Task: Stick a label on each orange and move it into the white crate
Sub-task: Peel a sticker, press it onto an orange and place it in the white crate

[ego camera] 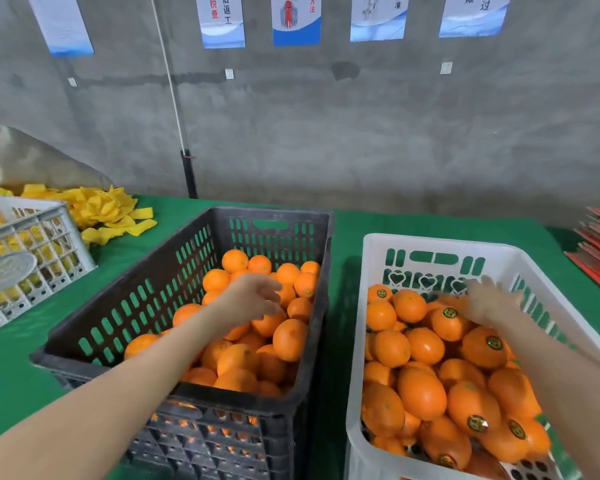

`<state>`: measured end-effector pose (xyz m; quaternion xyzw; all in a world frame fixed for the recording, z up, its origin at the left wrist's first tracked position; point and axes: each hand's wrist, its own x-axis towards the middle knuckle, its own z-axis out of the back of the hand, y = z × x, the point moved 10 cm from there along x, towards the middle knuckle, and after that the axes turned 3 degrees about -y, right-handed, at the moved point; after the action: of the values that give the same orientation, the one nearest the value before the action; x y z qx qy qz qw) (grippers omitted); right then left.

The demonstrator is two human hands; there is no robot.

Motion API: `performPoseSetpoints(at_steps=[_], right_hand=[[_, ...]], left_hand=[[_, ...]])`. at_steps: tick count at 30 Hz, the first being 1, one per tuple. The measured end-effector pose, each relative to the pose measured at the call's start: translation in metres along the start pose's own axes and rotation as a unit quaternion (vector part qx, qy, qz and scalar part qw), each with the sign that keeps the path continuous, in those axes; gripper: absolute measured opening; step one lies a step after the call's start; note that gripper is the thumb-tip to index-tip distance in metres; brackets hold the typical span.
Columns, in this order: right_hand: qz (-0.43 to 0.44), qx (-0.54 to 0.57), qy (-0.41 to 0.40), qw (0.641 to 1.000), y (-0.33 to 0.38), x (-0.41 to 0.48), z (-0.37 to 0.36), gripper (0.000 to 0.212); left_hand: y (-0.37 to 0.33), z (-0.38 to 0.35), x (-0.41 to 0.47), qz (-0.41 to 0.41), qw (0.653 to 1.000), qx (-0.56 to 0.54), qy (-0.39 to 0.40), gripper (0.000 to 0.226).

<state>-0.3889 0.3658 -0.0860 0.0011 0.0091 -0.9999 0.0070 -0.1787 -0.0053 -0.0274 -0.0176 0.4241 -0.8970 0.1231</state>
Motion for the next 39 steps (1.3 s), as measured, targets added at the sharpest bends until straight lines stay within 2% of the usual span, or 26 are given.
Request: performPoseSetpoints(at_steps=[2,4,7,11,14,17,19,21,23,25,26,28,30,32,35,39], right_hand=[[0.068,0.087,-0.142,0.984,0.036,-0.022,0.046,0.061],[0.177,0.221,-0.241,0.928,0.079,-0.061,0.085,0.055],[0.308,0.296,-0.294,0.855,0.132,-0.130,0.120,0.046],[0.430,0.285,-0.309,0.799,0.178,-0.214,0.138,0.038],[0.472,0.299,-0.274,0.783,0.190,-0.252,0.139,0.034],[0.484,0.304,-0.248,0.783,0.189,-0.277,0.134,0.030],[0.480,0.301,-0.234,0.790,0.184,-0.291,0.128,0.026],[0.482,0.311,-0.232,0.786,0.176,-0.309,0.122,0.020],[0.503,0.327,-0.234,0.765,0.169,-0.334,0.112,0.014],[0.527,0.340,-0.213,0.749,0.165,-0.357,0.092,0.010],[0.536,0.339,-0.168,0.755,0.169,-0.365,0.074,0.010],[0.523,0.275,-0.010,0.807,0.178,-0.368,0.015,0.021],[0.459,0.141,0.175,0.860,0.171,-0.363,-0.067,0.041],[0.413,0.045,0.263,0.871,0.157,-0.363,-0.117,0.056],[0.396,0.010,0.269,0.878,0.152,-0.366,-0.141,0.060],[0.385,0.045,0.232,0.892,0.156,-0.364,-0.139,0.038]], left_hand=[[-0.003,-0.035,0.012,-0.045,0.971,0.219,0.078,0.040],[0.008,-0.064,0.020,-0.051,0.929,0.341,0.134,0.063],[0.023,-0.089,0.026,-0.050,0.889,0.424,0.164,0.065],[0.031,-0.095,0.025,-0.064,0.862,0.476,0.163,0.072],[0.012,-0.065,0.021,-0.040,0.908,0.413,0.053,0.047],[-0.008,-0.028,0.006,-0.031,0.949,0.313,-0.021,0.059],[-0.012,0.000,-0.006,-0.015,0.980,0.184,-0.075,0.072],[-0.011,0.023,-0.021,-0.009,0.989,0.051,-0.135,0.075],[-0.011,0.032,-0.039,-0.012,0.984,-0.064,-0.164,0.071],[-0.013,0.035,-0.059,-0.008,0.968,-0.182,-0.173,0.066],[-0.016,0.034,-0.069,-0.010,0.958,-0.228,-0.173,0.064],[-0.026,0.028,-0.089,-0.026,0.944,-0.291,-0.153,0.063],[-0.038,0.018,-0.107,-0.044,0.938,-0.319,-0.127,0.064],[-0.047,0.006,-0.124,-0.051,0.939,-0.324,-0.102,0.065],[-0.060,-0.017,-0.143,-0.068,0.947,-0.312,-0.048,0.051],[-0.063,-0.042,-0.154,-0.072,0.952,-0.299,-0.001,0.050]])
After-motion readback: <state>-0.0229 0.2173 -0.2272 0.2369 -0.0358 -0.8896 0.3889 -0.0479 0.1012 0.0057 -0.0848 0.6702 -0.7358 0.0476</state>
